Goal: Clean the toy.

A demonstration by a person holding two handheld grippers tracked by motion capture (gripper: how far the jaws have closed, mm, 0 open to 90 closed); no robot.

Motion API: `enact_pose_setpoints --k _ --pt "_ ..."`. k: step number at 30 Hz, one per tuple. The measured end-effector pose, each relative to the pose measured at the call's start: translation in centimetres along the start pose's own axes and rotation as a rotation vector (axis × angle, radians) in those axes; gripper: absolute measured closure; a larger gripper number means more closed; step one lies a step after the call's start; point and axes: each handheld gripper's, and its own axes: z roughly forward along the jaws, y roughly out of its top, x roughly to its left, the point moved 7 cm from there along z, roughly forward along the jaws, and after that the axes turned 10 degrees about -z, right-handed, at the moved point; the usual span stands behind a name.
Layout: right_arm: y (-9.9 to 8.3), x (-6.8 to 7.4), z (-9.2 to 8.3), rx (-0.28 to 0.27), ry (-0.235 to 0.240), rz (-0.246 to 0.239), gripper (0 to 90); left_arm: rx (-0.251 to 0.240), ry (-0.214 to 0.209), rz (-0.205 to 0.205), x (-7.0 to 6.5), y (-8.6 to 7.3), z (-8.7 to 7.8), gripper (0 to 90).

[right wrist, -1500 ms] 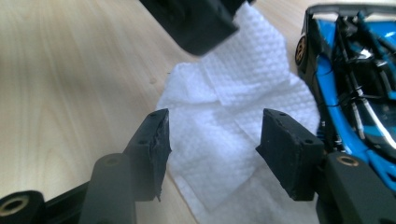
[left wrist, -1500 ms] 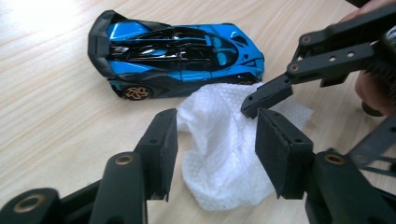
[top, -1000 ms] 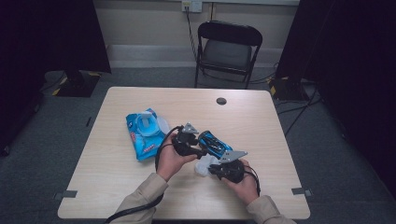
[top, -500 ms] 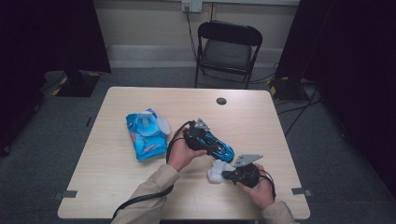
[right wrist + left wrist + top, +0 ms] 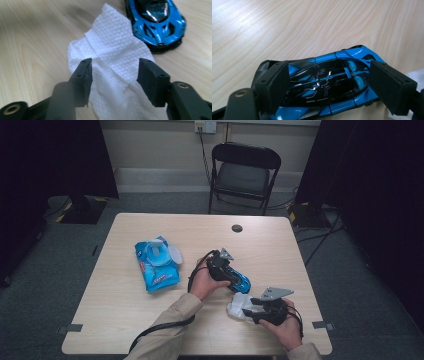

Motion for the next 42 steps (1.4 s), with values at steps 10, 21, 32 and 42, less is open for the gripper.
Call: enact_pose_setpoints --k 10,21,32,42 --pt "0.2 0.5 2.3 -0.01 -0.012 -0.04 46.0 0.019 0.006 0.084 0.0 -0.2 1.0 6.4" --pt "0.2 -0.5 2.3 -0.016 -0.047 -0.008 73.7 -0.016 -0.004 0.075 0.0 -0.3 1.6 0.0" --pt "-0.1 -1.7 1.1 0.003 -0.044 0.101 87.4 -0.035 -0.012 0.077 0.0 -0.5 1.5 0.0" --pt "-1.6 -7.2 -2.0 -0.045 -0.173 0.282 87.5 -0.032 -0.013 0.081 -0.2 -0.5 1.6 0.0"
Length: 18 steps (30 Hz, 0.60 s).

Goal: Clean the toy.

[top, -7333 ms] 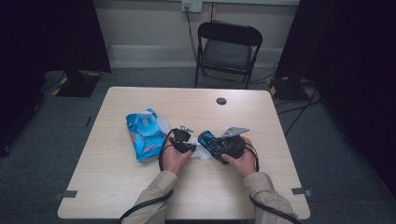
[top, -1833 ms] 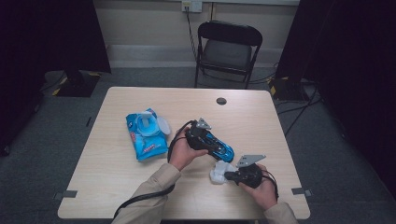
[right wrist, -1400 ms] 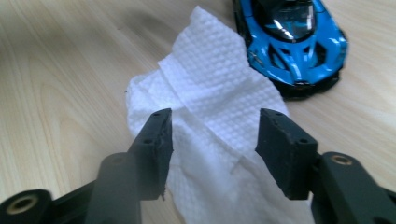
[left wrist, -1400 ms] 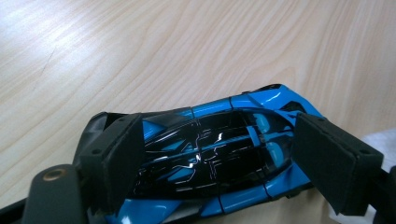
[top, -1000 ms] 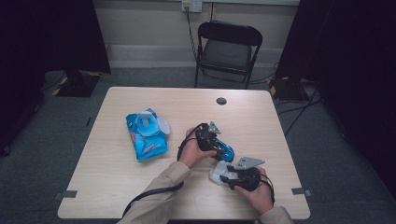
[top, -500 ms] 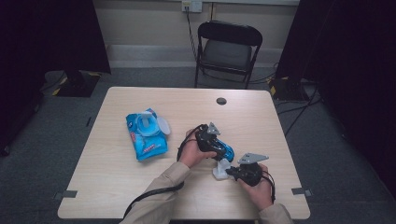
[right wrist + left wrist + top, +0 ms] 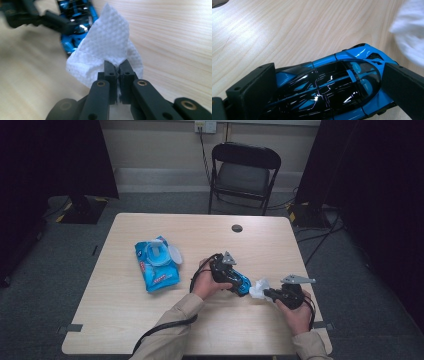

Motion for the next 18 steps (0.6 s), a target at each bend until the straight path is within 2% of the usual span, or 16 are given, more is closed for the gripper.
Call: enact_pose_setpoints --k 5,7,9,12,14,18 --pt "0.6 -0.6 2.2 0.046 -0.05 0.002 87.4 -0.014 -0.004 -0.007 -0.1 -0.1 0.0 0.0" --pt "1.0 -0.7 3.2 0.07 -0.09 -0.017 87.4 -0.028 -0.005 -0.006 0.0 -0.1 0.0 0.0" --pt "1.4 -0.6 4.1 0.074 -0.083 -0.008 87.3 -0.034 -0.007 -0.003 -0.1 -0.2 0.0 0.0" --pt "1.9 0.2 5.1 0.087 -0.073 -0.054 87.3 -0.04 -0.005 -0.006 -0.1 -0.2 0.0 0.1" --pt "2.0 0.3 5.2 0.089 -0.072 -0.07 87.3 -0.046 -0.003 -0.011 -0.1 -0.2 0.0 0.1" --pt "1.6 0.5 4.8 0.073 -0.039 -0.056 87.4 -0.048 0.006 -0.014 -0.3 -0.1 0.2 0.2"
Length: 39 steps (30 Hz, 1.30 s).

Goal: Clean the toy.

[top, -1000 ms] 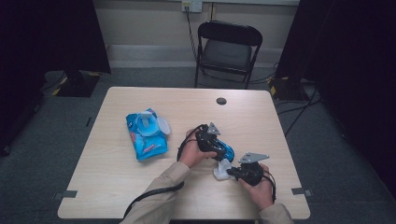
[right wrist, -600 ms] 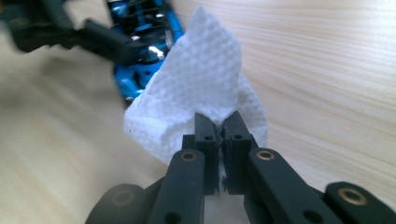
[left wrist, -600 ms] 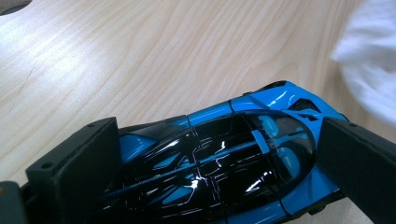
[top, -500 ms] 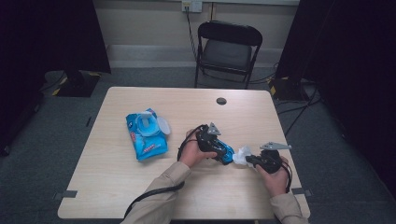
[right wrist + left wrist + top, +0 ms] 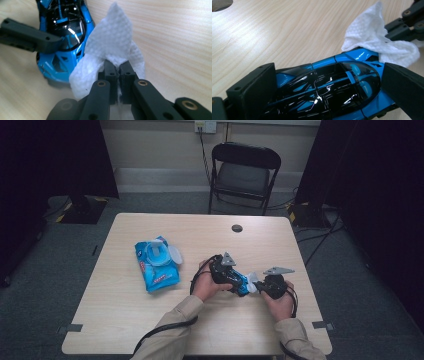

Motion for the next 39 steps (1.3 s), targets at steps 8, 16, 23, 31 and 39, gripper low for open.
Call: enact_pose_setpoints --k 8,16,23,31,39 --pt "-1.1 1.6 -1.1 -0.018 0.042 -0.022 87.5 -0.022 0.0 0.003 -0.3 0.0 0.1 3.0" --pt "-1.6 3.6 -1.8 -0.01 0.084 -0.062 87.4 -0.023 0.003 -0.002 -0.6 0.1 0.1 3.8" --pt "-1.4 5.3 -1.7 -0.008 0.127 -0.08 87.4 -0.014 0.007 0.005 -0.9 0.1 0.2 3.9" --pt "-1.2 6.0 -1.4 -0.023 0.161 -0.082 87.4 -0.012 0.009 0.002 -0.9 0.1 0.2 4.1" --pt "-0.8 7.3 -1.0 -0.026 0.204 -0.111 87.4 -0.011 0.007 0.007 -1.0 0.1 0.2 4.1"
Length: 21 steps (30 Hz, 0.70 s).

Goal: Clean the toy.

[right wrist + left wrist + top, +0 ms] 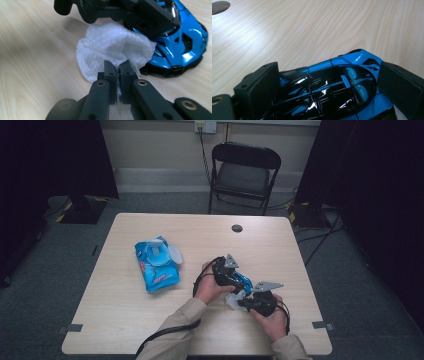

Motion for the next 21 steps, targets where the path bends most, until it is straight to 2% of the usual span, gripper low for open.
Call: enact_pose_setpoints --k 5,10,15,21 --pt "0.1 0.6 0.1 -0.001 0.036 -0.019 87.4 -0.001 -0.002 -0.005 0.0 0.1 0.0 4.2" --pt "0.3 0.8 -0.6 -0.015 0.059 -0.025 87.4 0.002 -0.004 -0.003 0.0 0.0 0.0 4.2" --pt "0.5 0.2 -2.3 -0.033 0.05 -0.025 87.5 -0.003 -0.006 -0.007 -0.1 0.1 0.1 4.2" --pt "0.4 -1.6 -5.0 -0.089 0.022 0.016 87.5 0.001 -0.005 -0.003 0.0 0.1 0.0 4.3"
